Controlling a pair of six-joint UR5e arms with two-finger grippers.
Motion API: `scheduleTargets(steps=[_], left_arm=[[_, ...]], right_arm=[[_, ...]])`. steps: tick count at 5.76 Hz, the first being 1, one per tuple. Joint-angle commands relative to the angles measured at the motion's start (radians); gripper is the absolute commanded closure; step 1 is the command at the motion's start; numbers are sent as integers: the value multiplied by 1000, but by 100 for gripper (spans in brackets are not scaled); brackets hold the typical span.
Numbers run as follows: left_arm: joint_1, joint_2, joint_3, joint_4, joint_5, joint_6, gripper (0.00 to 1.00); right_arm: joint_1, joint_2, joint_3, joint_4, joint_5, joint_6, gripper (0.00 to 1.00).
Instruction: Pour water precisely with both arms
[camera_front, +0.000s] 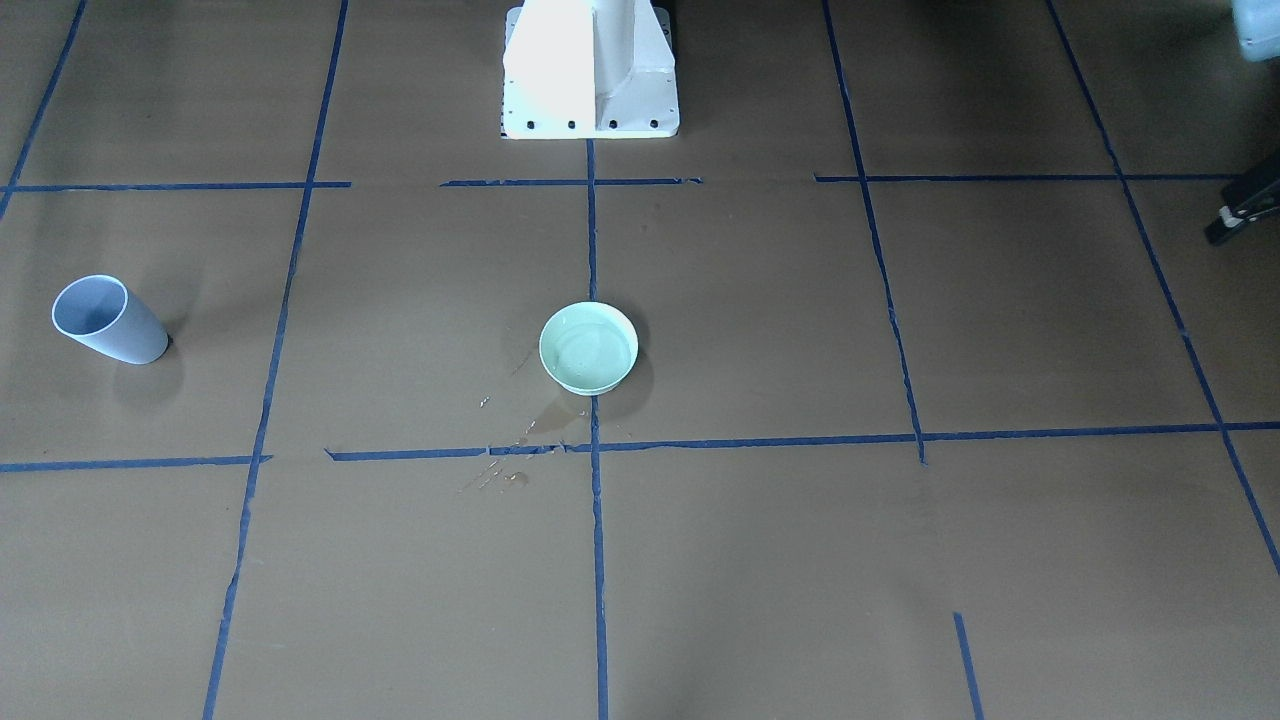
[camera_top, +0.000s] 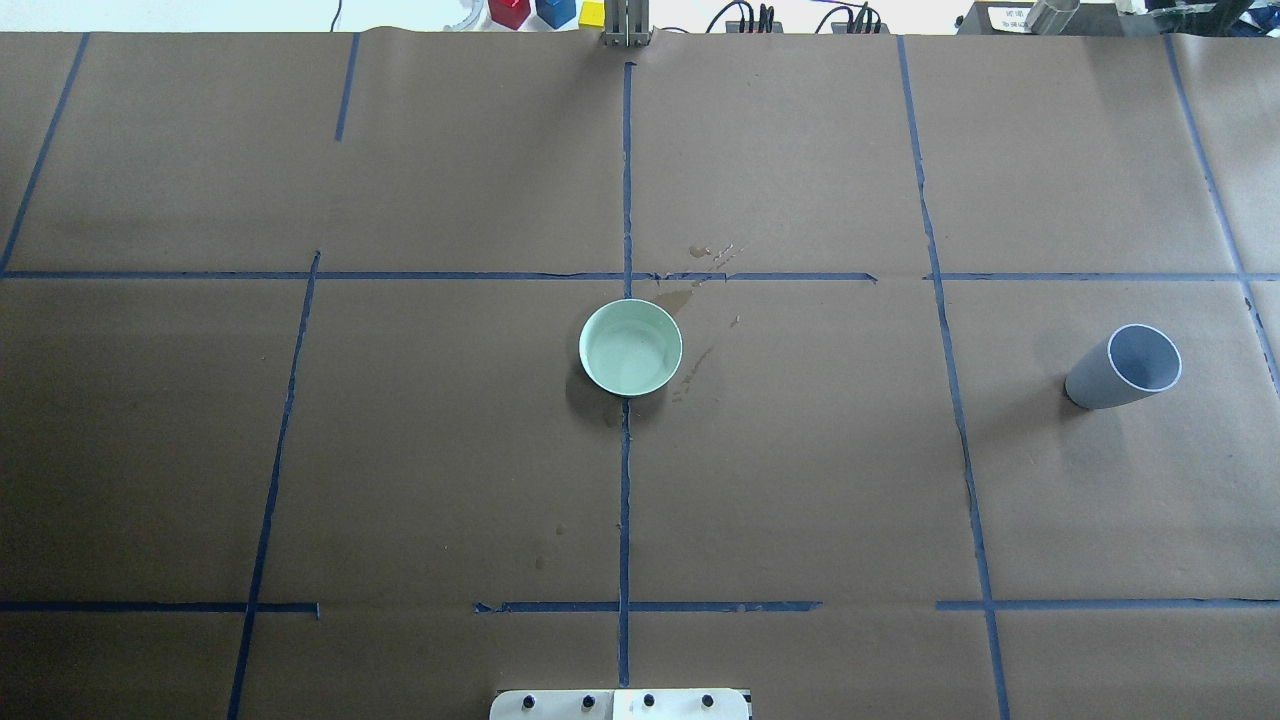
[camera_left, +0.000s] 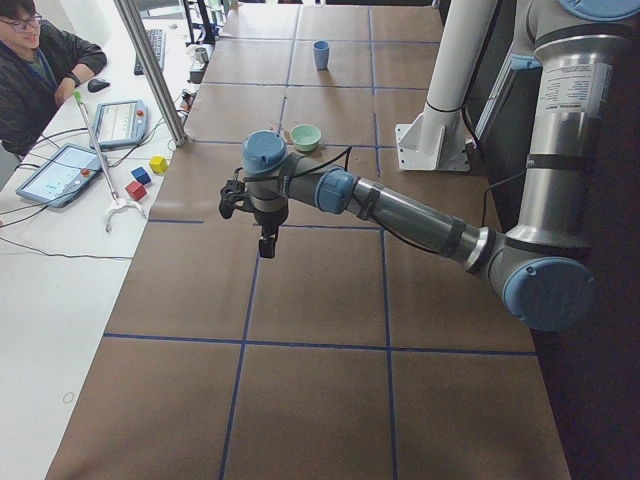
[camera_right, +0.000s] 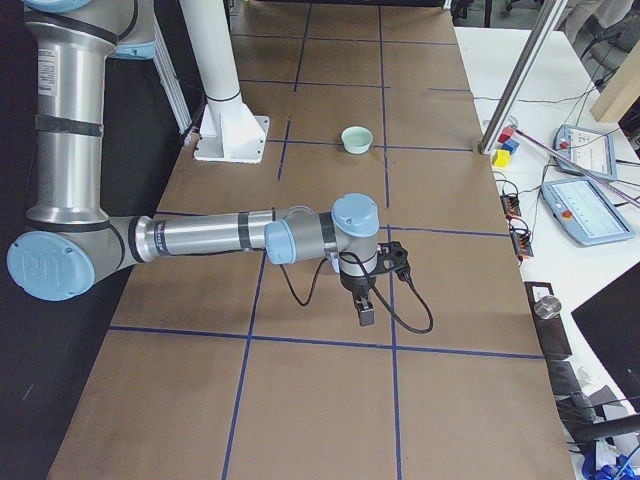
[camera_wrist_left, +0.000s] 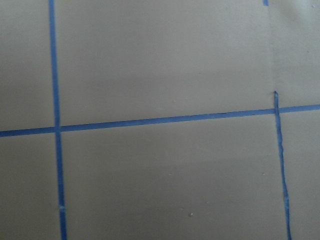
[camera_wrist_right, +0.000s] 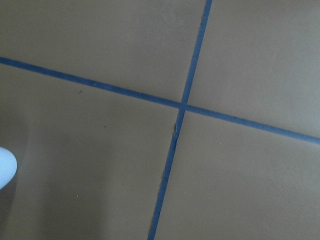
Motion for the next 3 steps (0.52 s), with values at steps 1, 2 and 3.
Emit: scheduleTargets(steps=[1, 2, 3], left_arm=[[192, -150, -6, 1, 103, -195, 0], [311, -250, 3, 3, 169, -320, 0], [414, -309, 8, 1, 238, -497, 0]], right_arm=[[37, -30, 11, -48, 6, -73, 0], [41, -33, 11, -48, 40, -79, 0], [41, -32, 11, -48, 51, -76, 0]])
